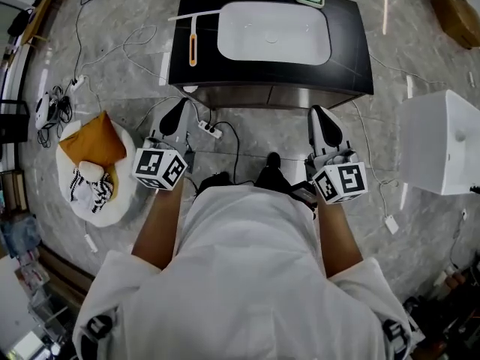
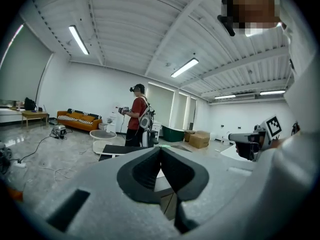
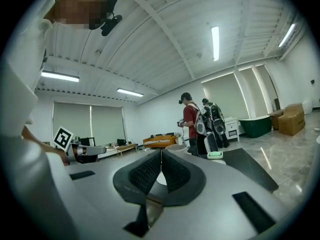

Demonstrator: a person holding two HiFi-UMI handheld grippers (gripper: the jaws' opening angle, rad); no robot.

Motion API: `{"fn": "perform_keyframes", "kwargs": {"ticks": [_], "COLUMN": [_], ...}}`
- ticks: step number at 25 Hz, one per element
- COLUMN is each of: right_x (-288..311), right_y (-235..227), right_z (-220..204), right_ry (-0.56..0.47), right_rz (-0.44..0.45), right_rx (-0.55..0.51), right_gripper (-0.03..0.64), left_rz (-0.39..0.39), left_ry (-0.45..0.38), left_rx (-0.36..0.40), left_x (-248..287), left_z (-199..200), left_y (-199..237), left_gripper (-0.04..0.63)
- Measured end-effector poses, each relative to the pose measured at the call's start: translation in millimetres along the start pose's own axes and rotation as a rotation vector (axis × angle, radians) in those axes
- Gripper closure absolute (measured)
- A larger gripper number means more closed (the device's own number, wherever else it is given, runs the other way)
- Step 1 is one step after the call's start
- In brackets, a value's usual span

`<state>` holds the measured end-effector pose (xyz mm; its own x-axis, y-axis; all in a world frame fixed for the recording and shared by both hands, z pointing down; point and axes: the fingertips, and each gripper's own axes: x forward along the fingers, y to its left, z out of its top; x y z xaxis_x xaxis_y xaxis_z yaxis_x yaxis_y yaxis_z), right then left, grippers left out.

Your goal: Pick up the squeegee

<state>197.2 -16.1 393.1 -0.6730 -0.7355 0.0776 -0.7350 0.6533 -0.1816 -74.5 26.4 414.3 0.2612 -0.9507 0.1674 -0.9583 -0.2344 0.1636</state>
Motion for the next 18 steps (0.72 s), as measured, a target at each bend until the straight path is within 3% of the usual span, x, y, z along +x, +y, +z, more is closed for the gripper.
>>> {"fn": "perform_keyframes", "kwargs": {"ticks": [10, 18], "right_x": [25, 81], "right_y": [-54, -68], "right_z": [3, 4], "right_ry": [0.018, 0.04], "right_rz": [0.153, 0.213], "right_rx": [0.018, 0.037], "right_gripper": [0.601, 0.601], "left_rz": [0.111, 0.161], "left_ry": [0.016, 0.034], "left_rx": [0.012, -0.008], "left_x": [38, 69], "left_z": [7, 8], "left_y": [-28, 5], "left_gripper": [0.58, 0.58]}}
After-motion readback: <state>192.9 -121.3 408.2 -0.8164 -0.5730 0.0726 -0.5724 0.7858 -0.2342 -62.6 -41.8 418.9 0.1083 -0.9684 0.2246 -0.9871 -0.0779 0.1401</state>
